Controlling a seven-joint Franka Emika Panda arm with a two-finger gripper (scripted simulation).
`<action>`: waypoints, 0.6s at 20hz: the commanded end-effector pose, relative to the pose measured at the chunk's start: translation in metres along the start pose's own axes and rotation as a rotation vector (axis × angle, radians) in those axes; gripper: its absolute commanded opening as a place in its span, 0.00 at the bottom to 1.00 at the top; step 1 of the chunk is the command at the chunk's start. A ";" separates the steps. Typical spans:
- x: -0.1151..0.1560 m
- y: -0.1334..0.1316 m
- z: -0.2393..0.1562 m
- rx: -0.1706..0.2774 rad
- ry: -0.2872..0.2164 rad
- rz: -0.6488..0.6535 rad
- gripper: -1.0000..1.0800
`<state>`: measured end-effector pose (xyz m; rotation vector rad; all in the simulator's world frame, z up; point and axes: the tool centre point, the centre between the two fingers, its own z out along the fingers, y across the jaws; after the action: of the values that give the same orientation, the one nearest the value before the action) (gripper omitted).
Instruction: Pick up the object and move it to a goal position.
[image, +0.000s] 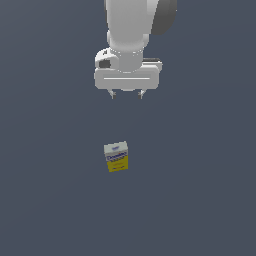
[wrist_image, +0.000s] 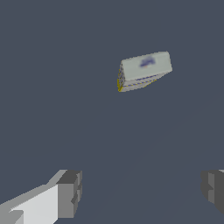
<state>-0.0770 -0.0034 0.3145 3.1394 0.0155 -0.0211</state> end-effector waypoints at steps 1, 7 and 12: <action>0.000 0.000 0.000 0.000 0.000 0.000 0.96; -0.002 0.001 -0.002 0.014 -0.003 0.000 0.96; -0.004 0.001 -0.004 0.021 -0.004 -0.010 0.96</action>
<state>-0.0803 -0.0042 0.3180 3.1588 0.0270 -0.0267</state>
